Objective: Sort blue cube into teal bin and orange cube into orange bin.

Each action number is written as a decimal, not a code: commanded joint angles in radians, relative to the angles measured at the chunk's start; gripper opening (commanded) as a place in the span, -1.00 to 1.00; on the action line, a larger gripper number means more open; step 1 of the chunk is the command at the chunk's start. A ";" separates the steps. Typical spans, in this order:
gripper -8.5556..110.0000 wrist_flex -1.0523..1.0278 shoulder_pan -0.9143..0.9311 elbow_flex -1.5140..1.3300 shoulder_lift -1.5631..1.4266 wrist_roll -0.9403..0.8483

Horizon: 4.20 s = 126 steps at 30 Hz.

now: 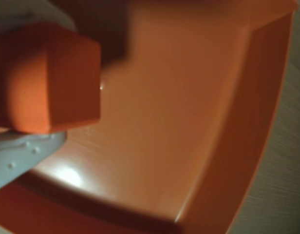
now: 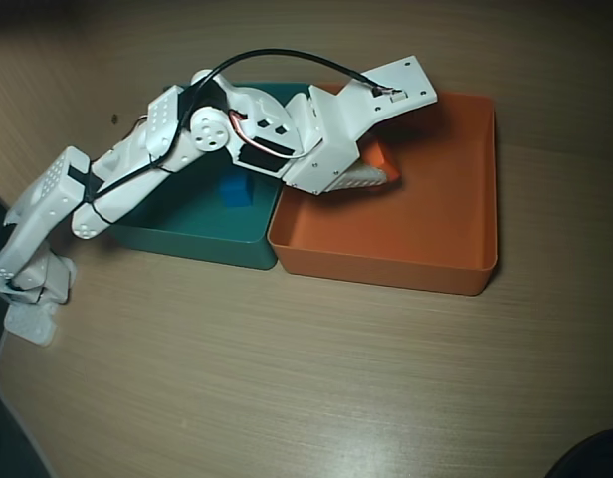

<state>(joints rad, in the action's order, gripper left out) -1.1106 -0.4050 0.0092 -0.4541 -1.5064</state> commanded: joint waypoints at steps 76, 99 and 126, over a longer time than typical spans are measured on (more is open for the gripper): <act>-0.93 0.020 0.479 -2.395 -2.224 -0.005; -0.92 -0.181 0.471 -3.183 -2.899 -0.002; -0.92 -0.238 0.471 -3.183 -2.899 0.002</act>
<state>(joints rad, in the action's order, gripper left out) -1.3300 0.0721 -3.1109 -3.3502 -1.5156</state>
